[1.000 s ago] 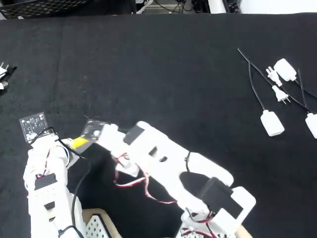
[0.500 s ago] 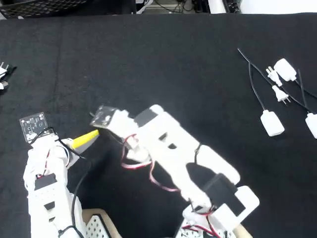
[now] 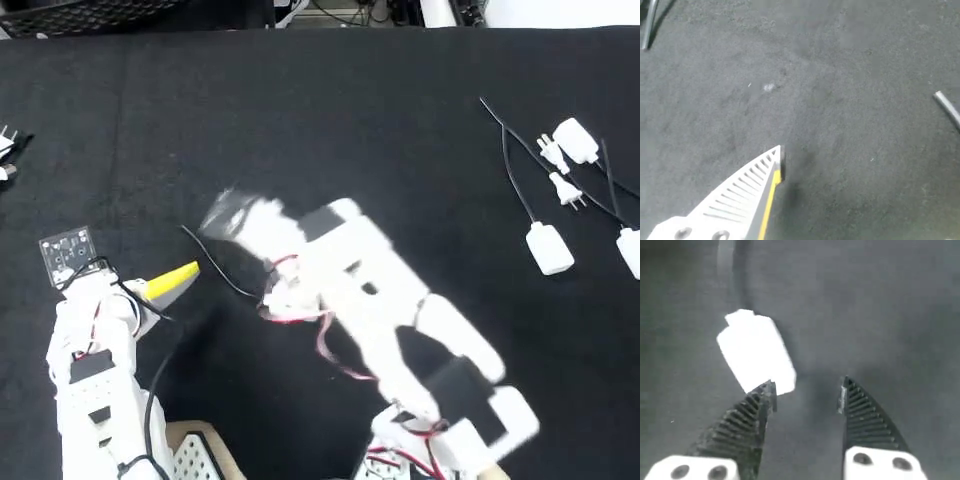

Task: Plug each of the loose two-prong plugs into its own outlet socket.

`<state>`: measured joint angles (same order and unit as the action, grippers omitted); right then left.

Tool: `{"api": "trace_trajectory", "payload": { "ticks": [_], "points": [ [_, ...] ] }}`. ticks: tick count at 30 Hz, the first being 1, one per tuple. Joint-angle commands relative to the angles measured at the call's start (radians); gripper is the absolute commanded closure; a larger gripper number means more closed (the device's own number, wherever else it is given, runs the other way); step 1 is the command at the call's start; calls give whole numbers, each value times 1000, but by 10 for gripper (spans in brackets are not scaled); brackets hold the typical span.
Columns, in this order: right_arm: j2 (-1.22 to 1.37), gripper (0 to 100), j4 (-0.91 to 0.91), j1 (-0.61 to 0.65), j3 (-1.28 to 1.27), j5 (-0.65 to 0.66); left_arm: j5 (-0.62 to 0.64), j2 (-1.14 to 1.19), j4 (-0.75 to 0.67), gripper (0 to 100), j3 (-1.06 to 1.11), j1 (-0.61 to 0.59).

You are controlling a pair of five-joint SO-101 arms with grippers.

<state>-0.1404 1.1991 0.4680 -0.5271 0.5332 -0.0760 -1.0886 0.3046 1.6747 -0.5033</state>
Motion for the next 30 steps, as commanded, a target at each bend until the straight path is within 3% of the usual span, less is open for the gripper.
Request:
{"api": "trace_trajectory", "payload": {
  "ticks": [1, 6, 11, 15, 19, 26, 30],
  "points": [
    [-65, 797, -6, -170, -12, -55, -9, -12, 146, 381, -65, -61],
    [-93, 797, -104, -356, -153, -121, -11, -12, 466, 381, -231, -128],
    [-140, 797, -376, -456, -355, -232, -12, -12, 436, 381, -211, -128],
    [-183, 797, -559, -479, -483, -307, -155, -12, 445, 381, -205, -137],
    [-231, 797, -615, -482, -538, -311, -293, -12, 552, 381, -243, -137],
    [-248, 797, -617, -482, -552, -305, -288, -3, 715, 381, -478, -268],
    [-248, 797, -617, -482, -552, -304, -288, -2, 738, 381, -619, -331]
  ]
}}
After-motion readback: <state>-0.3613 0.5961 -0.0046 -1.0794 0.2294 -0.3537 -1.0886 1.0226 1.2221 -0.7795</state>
